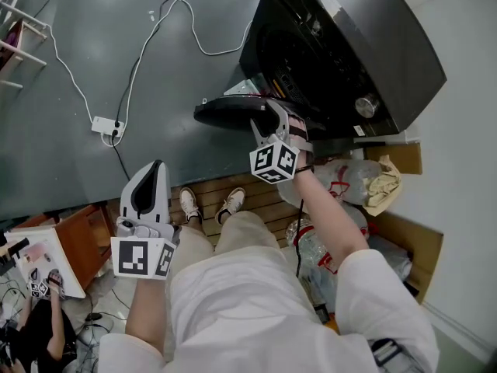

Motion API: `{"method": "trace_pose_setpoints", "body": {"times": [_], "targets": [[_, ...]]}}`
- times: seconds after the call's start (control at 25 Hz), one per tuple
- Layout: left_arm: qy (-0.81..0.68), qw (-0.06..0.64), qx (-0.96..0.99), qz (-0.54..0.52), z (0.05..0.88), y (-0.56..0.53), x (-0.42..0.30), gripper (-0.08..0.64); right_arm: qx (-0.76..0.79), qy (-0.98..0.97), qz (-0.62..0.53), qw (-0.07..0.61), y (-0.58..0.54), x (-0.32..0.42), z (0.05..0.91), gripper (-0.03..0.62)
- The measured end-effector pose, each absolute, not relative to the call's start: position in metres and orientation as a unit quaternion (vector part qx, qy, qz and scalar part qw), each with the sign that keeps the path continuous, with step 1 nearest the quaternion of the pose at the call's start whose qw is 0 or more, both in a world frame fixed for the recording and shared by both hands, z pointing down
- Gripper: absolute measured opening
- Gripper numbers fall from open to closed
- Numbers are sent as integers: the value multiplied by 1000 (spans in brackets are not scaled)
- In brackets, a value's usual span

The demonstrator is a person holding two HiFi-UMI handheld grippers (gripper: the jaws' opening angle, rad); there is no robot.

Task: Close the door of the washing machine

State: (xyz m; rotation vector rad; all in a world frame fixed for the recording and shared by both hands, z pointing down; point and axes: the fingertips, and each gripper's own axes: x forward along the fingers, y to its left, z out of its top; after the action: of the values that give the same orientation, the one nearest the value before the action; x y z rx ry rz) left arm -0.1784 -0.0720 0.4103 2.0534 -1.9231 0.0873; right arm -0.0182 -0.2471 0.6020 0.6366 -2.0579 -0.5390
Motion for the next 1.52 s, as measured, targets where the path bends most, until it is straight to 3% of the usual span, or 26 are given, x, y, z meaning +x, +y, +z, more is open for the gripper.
{"method": "trace_pose_setpoints", "body": {"times": [0.48,0.64,1.28,1.44,1.52], "targets": [[-684,180,707,21,423,-78,-188,6,276,-824,-205,450,-287,-24,603,238],[-684,185,705,21,430,-82,-187,6,294,-820,-203,447,-307,-23,600,199],[-681,206,702,32,448,-90,-178,6,352,-786,-218,460,-379,-15,609,235],[-684,208,699,35,450,-90,-181,6,361,-780,-238,453,-387,-10,605,212],[-685,210,697,36,452,-89,-181,6,357,-779,-247,453,-386,-6,608,239]]}}
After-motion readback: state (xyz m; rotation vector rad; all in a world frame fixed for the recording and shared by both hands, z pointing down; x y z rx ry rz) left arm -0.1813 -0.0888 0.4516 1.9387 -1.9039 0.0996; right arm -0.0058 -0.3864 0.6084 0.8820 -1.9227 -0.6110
